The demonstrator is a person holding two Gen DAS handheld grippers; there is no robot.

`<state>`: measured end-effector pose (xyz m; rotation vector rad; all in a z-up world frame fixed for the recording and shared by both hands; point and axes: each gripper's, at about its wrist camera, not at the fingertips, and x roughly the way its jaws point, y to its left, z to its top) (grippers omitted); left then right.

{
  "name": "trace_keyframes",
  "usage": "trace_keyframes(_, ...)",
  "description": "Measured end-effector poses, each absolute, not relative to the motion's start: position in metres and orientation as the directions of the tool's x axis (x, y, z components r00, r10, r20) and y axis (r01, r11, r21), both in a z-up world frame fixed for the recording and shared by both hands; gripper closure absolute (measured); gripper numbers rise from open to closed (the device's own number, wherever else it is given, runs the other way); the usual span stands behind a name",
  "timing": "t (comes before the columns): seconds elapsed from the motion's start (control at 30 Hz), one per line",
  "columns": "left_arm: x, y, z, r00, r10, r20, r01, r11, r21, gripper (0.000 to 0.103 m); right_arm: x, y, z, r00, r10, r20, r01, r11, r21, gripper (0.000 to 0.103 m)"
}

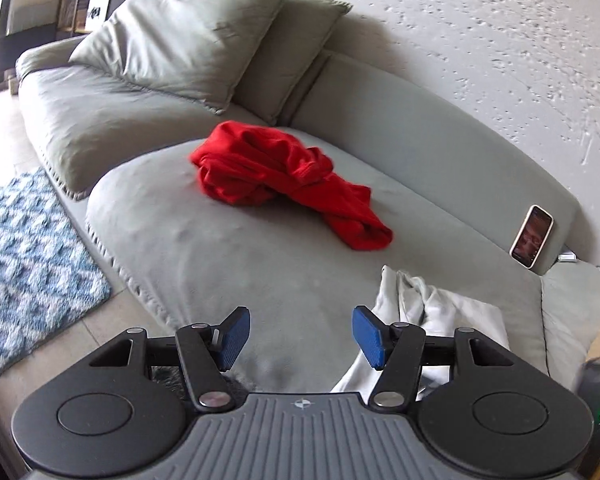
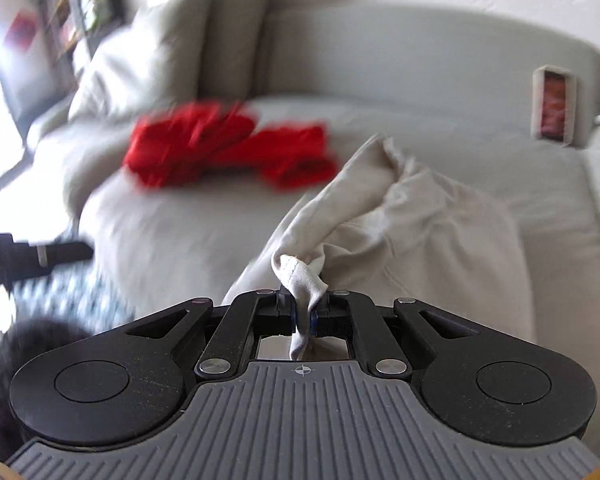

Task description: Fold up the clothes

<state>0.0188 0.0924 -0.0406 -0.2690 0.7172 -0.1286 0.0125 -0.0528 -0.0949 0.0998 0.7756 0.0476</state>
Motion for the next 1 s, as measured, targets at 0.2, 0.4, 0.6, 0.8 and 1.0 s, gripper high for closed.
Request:
trace_keyframes(0.2,0.023,0.094,-0.05,0.732,-0.224,-0.644,0.024,0.952,-0.304,0.046,0.009,-0.058,-0.107,0.694,0.074,-0.716,0.042,0.989,0.142,0.097)
trace_keyframes(0.4,0.024,0.095,-0.051,0.73,-0.235,-0.642,0.031,0.949,-0.312,0.046,-0.001,-0.097,-0.07,0.769,0.146,-0.623,0.147,0.907,0.394,0.097)
trace_keyframes(0.6,0.024,0.097,-0.05,0.736,-0.211,-0.643,0.009,0.953,-0.302,0.046,0.003,-0.075,-0.056,0.776,0.169,-0.608,0.083,0.928,0.363,0.097)
trace_keyframes(0.8,0.022,0.099,-0.048,0.747,-0.191,-0.637,0.001,0.958,-0.286,0.046,0.013,-0.044,-0.089,0.63,0.293,-0.719,-0.037,0.936,0.35,0.074)
trace_keyframes(1.0,0.022,0.089,-0.046,0.755,-0.204,-0.623,0.041,0.963,-0.266,0.047,-0.013,-0.07,-0.099,0.504,0.534,-0.679,-0.1,0.817,0.568,0.069)
